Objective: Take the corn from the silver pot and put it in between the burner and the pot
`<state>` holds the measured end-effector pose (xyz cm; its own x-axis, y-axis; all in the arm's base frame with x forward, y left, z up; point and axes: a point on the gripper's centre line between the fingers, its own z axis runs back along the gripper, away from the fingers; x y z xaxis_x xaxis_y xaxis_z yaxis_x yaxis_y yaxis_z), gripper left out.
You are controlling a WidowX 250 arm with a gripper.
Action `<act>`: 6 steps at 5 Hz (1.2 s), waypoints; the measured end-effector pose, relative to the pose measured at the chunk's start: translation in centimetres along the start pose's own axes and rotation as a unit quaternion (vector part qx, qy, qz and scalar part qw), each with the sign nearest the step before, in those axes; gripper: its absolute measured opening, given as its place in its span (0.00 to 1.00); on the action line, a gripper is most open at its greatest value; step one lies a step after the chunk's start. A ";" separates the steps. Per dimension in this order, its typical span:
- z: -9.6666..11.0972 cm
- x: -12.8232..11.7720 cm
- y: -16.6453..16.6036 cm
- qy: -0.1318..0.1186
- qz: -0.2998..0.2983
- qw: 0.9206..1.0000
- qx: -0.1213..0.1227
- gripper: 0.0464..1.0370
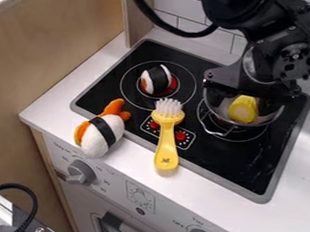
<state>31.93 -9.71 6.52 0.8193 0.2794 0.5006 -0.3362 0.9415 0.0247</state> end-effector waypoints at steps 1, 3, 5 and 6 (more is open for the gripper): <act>-0.4 -0.2 -0.1 -0.002 -0.005 1.000 -0.003 0.96; -0.7 -0.2 -0.1 0.004 0.001 1.000 -0.007 0.64; -0.8 -0.2 0.0 0.017 -0.004 1.000 -0.013 0.55; -0.7 -0.2 0.1 0.030 0.000 0.999 -0.013 0.55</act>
<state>32.08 -9.57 5.83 0.8461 0.2891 0.4478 -0.3246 0.9459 0.0027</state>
